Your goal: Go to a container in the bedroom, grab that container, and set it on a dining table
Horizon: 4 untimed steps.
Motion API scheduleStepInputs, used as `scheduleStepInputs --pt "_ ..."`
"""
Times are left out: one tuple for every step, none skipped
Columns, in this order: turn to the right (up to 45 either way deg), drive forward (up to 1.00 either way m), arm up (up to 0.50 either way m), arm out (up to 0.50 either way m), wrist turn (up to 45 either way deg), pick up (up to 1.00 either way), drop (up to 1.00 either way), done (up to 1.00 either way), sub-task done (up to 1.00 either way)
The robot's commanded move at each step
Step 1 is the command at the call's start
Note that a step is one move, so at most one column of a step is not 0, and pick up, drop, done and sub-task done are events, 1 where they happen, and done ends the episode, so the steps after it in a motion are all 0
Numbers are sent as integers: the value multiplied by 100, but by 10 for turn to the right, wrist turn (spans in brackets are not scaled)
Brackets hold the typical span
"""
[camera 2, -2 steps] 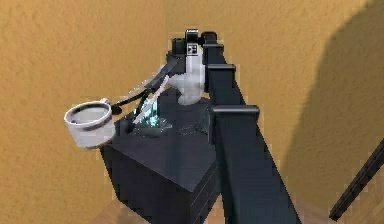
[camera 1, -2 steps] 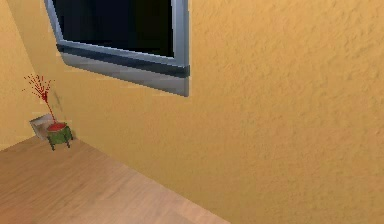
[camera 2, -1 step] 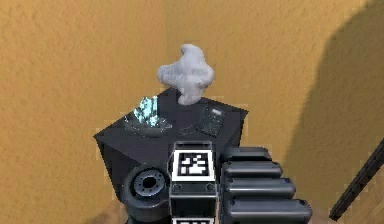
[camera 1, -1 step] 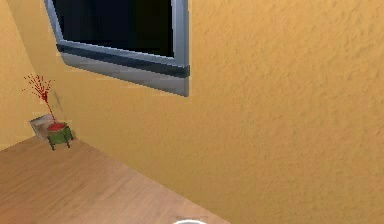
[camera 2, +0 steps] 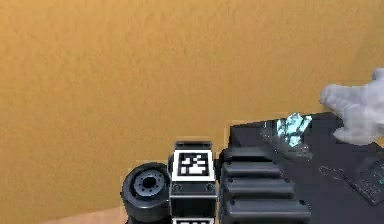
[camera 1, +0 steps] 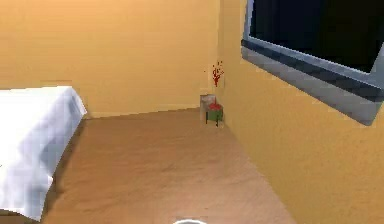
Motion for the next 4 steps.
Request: scheduleStepInputs --pt "-450 0 0 0 0 0 0 0 0" --pt "-360 0 0 0 0 0 0 0 0" --pt "0 25 0 0 0 0 0 0 0" --pt "-210 0 0 0 0 0 0 0 0"
